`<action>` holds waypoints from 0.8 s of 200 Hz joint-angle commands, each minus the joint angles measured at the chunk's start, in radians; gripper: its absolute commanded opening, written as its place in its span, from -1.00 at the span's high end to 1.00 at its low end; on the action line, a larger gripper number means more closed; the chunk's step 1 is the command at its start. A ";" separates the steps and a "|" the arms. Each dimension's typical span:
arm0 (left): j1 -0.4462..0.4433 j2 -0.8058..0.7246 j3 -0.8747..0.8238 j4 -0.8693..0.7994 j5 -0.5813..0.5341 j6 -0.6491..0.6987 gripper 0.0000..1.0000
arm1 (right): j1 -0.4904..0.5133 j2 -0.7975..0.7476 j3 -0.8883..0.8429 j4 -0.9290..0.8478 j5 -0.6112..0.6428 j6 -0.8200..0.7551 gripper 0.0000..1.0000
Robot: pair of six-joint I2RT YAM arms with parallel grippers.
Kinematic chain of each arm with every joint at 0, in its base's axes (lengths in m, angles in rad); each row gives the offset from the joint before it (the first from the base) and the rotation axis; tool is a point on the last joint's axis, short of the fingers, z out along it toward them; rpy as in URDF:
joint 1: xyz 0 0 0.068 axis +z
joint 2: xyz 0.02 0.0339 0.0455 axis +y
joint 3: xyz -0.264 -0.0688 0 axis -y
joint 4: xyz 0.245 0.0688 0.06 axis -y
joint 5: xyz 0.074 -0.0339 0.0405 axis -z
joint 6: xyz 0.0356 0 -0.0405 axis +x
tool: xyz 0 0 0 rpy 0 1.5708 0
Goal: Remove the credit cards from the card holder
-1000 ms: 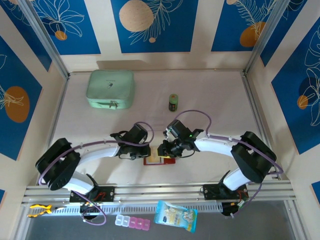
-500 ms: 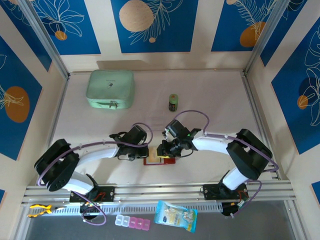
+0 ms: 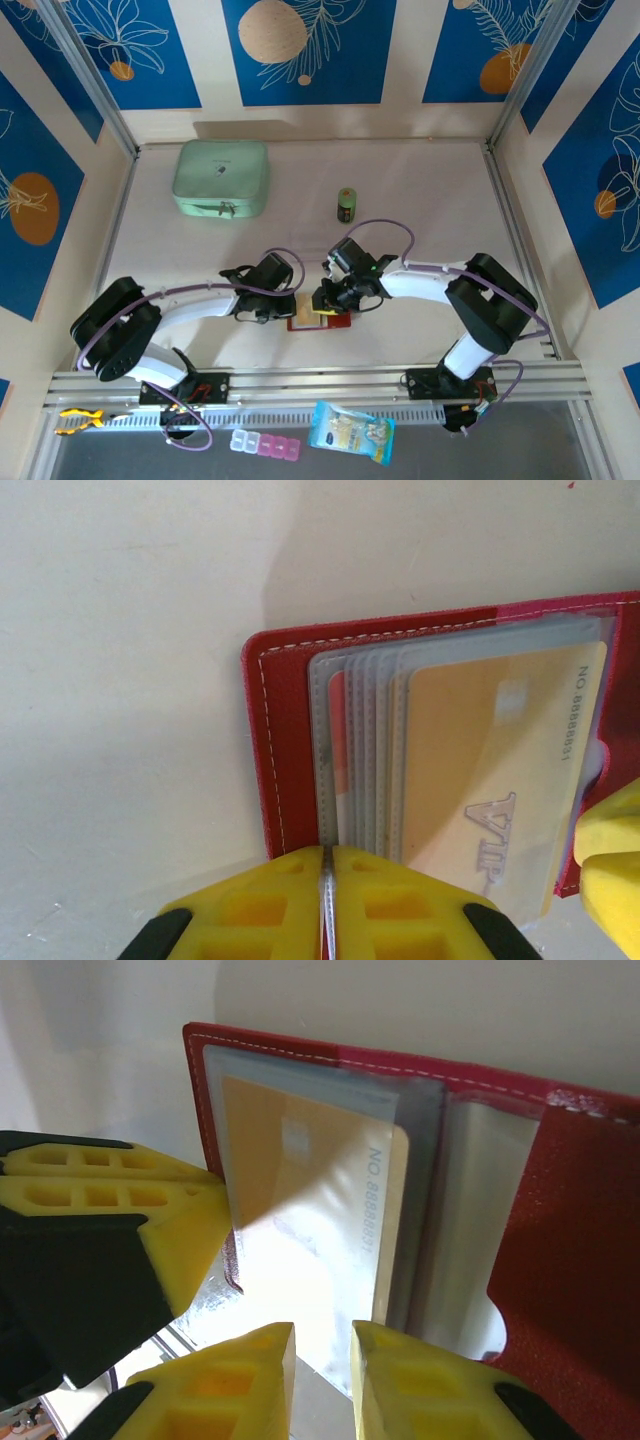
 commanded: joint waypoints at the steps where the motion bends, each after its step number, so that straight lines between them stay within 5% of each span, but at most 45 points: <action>1: -0.007 0.000 -0.029 -0.029 -0.018 -0.013 0.80 | -0.006 0.009 0.026 -0.015 0.000 -0.014 0.56; 160: -0.008 -0.056 -0.004 -0.075 -0.047 -0.008 0.80 | -0.016 -0.041 0.031 -0.108 0.062 -0.052 0.55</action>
